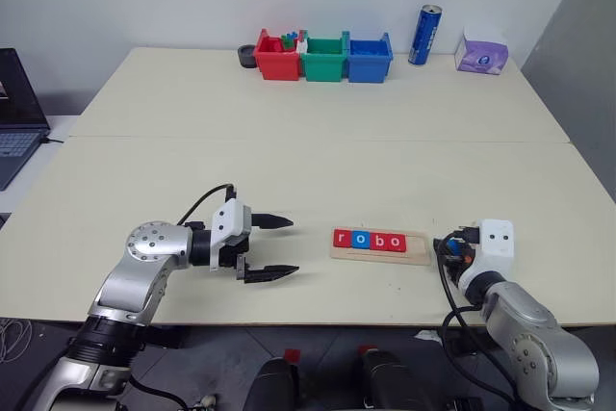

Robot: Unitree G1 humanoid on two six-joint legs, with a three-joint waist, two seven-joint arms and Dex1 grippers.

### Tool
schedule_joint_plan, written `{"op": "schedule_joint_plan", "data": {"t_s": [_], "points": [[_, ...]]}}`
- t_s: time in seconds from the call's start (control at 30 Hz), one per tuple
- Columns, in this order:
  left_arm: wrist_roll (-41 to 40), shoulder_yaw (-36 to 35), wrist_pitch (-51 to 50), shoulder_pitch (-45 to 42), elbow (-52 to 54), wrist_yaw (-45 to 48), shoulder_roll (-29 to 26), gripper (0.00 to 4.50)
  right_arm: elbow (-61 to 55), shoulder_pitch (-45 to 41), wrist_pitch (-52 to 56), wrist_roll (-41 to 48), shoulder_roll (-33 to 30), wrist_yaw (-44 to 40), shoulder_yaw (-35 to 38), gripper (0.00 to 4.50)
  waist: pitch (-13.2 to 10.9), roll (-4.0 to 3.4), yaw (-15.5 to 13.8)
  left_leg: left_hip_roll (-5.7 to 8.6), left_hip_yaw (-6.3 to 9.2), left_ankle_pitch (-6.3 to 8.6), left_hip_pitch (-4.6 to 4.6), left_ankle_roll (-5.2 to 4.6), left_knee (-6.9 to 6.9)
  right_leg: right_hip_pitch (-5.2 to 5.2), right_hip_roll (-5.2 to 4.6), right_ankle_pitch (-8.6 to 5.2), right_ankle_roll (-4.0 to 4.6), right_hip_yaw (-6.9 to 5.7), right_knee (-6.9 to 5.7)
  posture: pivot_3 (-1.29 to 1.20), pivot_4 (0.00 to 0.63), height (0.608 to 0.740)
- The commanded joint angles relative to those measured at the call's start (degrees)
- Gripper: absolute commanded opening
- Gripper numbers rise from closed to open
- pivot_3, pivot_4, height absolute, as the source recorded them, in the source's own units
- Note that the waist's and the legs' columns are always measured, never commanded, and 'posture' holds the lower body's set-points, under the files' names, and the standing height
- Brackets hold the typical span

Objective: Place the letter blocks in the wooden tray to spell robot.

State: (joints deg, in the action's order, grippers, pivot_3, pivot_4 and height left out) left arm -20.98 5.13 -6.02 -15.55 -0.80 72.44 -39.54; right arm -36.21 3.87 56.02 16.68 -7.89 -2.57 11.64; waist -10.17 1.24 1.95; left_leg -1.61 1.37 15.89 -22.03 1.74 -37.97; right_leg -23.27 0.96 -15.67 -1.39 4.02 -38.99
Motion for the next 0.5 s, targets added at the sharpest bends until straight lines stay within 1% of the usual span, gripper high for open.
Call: {"op": "schedule_joint_plan", "data": {"t_s": [0.03, 0.07, 0.2, 0.27, 0.37, 0.4, 0.5], "points": [[-0.25, -0.54, -0.30, -1.07, 2.09, -0.54, 0.18, 4.50, -0.51, -1.03, -1.34, -0.49, 0.42, 1.53, 2.24, 2.17, 0.00, 0.00, 0.00, 0.00, -0.01, 0.00, 0.00, 0.00, 0.00, 0.00, 0.00, 0.00, 0.00, 0.00, 0.00, 0.00, 0.150, 0.740], [-0.26, -0.49, -0.36, -1.10, 2.16, -0.63, 0.22, 4.50, -0.86, -1.58, -1.34, -0.20, 0.46, 1.57, 2.47, 2.40, 0.00, 0.00, 0.00, 0.00, -0.01, 0.00, 0.00, 0.00, 0.00, 0.00, 0.00, 0.00, 0.00, 0.00, -0.01, 0.00, 0.150, 0.740], [-0.33, -0.43, -0.76, -0.90, 2.77, -0.88, 0.30, 4.50, -3.75, -4.00, -0.45, 1.98, 0.26, 1.15, 3.68, 3.80, -0.01, -0.01, 0.01, -0.02, -0.01, 0.00, 0.00, 0.00, 0.01, 0.00, 0.02, 0.00, 0.00, -0.01, -0.02, 0.00, 0.150, 0.740], [-0.32, -0.37, -1.09, -0.96, 3.03, -1.00, 0.42, 4.50, -4.84, -5.94, -0.03, 2.81, -1.94, -0.41, 4.30, 4.49, -0.01, -0.02, 0.02, -0.02, -0.01, 0.00, 0.00, 0.00, 0.02, -0.02, 0.02, 0.00, 0.00, -0.01, -0.02, 0.00, 0.150, 0.740], [-0.28, -0.07, -1.49, -1.30, 3.24, -1.11, 0.74, 4.50, -3.23, -7.03, -0.23, 4.53, -7.66, -5.54, 5.06, 4.49, -0.01, -0.01, 0.04, 0.00, -0.01, 0.00, -0.01, 0.00, 0.02, -0.02, 0.02, 0.00, 0.00, -0.02, -0.01, 0.00, 0.150, 0.740], [-0.26, 0.06, -1.62, -1.46, 3.31, -1.11, 0.84, 4.50, -2.27, -6.79, -0.25, 5.61, -10.40, -8.58, 5.10, 4.49, -0.01, -0.01, -0.01, 0.00, -0.02, 0.00, -0.02, 0.00, 0.01, -0.02, 0.02, 0.00, 0.00, -0.03, 0.00, 0.00, 0.150, 0.740], [-0.23, 0.29, -1.95, -2.06, 3.28, -1.10, 1.08, 4.50, 0.93, -5.39, -2.66, 8.16, -22.19, -21.79, 3.53, 4.49, -0.03, -0.01, -0.16, 0.04, -0.07, 0.00, -0.06, -0.01, 0.01, -0.01, 0.01, -0.01, 0.00, -0.07, 0.04, 0.00, 0.150, 0.740]]}}
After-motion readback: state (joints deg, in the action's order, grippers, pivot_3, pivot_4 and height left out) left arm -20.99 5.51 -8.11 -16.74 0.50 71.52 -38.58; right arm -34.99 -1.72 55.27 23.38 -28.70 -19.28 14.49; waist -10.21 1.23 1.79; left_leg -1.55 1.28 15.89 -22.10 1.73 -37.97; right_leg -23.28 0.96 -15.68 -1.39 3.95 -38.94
